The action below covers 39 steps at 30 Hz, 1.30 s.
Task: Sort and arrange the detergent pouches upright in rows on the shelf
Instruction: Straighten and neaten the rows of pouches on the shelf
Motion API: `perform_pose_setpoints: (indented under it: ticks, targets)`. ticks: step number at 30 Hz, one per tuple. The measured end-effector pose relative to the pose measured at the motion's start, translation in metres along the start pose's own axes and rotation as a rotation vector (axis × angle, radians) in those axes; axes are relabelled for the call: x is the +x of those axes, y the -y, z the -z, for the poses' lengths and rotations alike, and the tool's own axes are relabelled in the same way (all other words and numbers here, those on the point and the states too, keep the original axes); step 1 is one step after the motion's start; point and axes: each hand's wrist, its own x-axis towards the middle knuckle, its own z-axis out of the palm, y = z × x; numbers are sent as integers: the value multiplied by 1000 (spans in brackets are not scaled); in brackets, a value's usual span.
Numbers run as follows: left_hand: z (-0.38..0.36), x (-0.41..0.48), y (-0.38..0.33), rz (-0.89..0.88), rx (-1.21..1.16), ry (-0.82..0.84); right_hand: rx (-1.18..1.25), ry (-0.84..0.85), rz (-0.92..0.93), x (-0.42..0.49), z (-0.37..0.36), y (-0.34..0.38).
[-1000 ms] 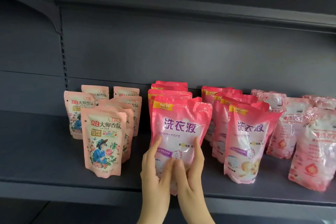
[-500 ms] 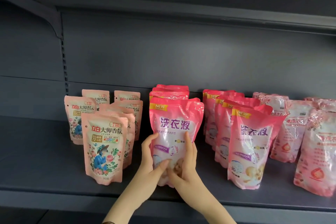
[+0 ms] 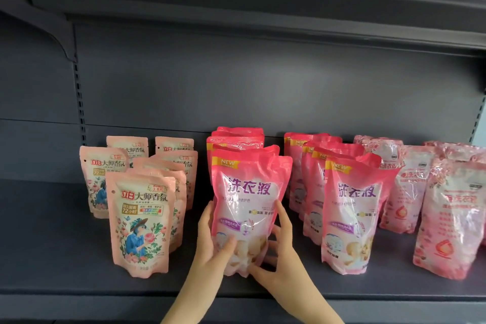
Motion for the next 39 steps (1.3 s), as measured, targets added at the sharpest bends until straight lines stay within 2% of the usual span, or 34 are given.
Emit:
perform_pose_setpoints:
  ticks: [7, 13, 22, 28, 30, 33, 35, 39]
  targets:
    - [2, 6, 1, 96, -94, -67, 34, 78, 41, 7, 15, 1]
    - [-3, 6, 4, 104, -177, -94, -37, 39, 67, 12, 19, -4]
    - [-5, 5, 6, 87, -78, -75, 25, 122, 26, 13, 33, -4]
    - [-9, 1, 1, 83, -39, -99, 37, 86, 35, 7, 32, -2]
    - [-11, -1, 0, 40, -8, -127, 44, 75, 38, 5, 31, -3]
    - [-10, -3, -1, -129, 114, -181, 55, 46, 46, 2, 30, -3]
    - [-9, -4, -1, -209, 214, -144, 87, -20, 43, 2, 29, -2]
    - [-8, -1, 0, -227, 274, -72, 190, -148, 40, 8, 29, 4]
